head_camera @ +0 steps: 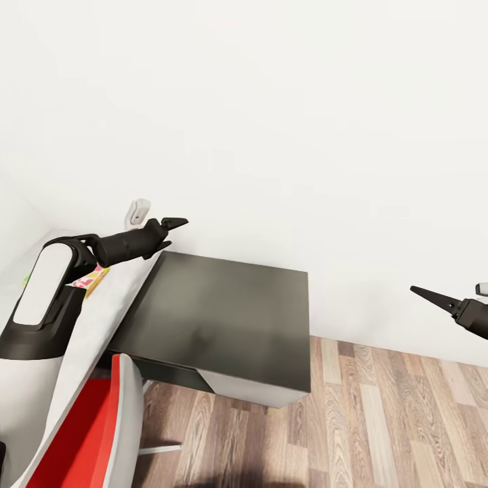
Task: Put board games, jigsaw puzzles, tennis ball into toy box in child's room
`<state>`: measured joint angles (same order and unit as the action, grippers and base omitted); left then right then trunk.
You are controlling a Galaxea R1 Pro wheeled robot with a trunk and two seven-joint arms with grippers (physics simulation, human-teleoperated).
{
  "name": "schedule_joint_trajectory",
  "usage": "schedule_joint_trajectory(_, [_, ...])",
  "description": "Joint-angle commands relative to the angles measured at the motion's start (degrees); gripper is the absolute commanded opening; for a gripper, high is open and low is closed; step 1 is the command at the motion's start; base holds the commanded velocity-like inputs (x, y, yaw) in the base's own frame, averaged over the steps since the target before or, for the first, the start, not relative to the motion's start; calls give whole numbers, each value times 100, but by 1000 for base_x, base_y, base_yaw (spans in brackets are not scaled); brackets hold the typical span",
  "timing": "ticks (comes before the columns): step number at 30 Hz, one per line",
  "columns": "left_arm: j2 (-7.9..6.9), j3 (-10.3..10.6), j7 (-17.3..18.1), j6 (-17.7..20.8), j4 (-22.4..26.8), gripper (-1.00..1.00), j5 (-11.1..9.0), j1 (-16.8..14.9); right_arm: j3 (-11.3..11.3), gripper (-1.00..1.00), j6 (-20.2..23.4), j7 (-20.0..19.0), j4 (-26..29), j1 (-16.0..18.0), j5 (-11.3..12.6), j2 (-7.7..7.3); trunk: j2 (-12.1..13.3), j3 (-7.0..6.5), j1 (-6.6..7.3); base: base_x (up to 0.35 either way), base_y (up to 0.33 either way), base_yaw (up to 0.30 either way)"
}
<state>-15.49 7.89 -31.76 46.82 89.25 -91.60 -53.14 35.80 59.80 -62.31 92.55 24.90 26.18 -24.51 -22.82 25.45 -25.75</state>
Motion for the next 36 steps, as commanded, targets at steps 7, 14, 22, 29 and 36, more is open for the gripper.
schedule_joint_trajectory(7, [-35,-18,-59,-6,5,100,-60,-4,-1,100,20,-27,0,6,-16,2,-10,8,-3,18,0,-20])
schedule_joint_trajectory(14, [-131,-148,-47,-2,5,100,-72,7,-2,100,20,-27,0,6,-16,6,-10,8,-3,132,0,-6])
schedule_joint_trajectory(22, [-192,-241,-42,-5,5,100,-76,108,-2,100,20,-27,0,6,-16,7,-10,8,-3,77,0,-2])
schedule_joint_trajectory(29, [-214,-269,-43,-2,5,100,-77,145,-65,100,20,-26,0,10,-16,3,-10,3,-3,17,0,-52])
schedule_joint_trajectory(36, [-277,-285,-45,-5,2,100,-72,255,-121,100,20,-27,0,8,-16,-1,-10,-3,-3,3,0,-52])
